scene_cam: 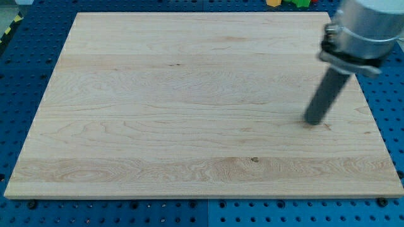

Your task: Move your arm towards center left

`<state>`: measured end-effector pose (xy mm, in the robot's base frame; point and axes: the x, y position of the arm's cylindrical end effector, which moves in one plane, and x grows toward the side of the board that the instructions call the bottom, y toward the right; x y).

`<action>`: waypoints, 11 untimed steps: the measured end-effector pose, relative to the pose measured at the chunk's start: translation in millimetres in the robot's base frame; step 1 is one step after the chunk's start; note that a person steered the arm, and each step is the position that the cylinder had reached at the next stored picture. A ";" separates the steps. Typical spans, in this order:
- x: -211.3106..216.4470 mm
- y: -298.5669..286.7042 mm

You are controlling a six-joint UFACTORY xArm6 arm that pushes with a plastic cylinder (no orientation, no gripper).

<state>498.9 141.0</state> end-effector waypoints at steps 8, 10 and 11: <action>-67.7 -135.1; -70.4 -250.9; 50.5 -247.8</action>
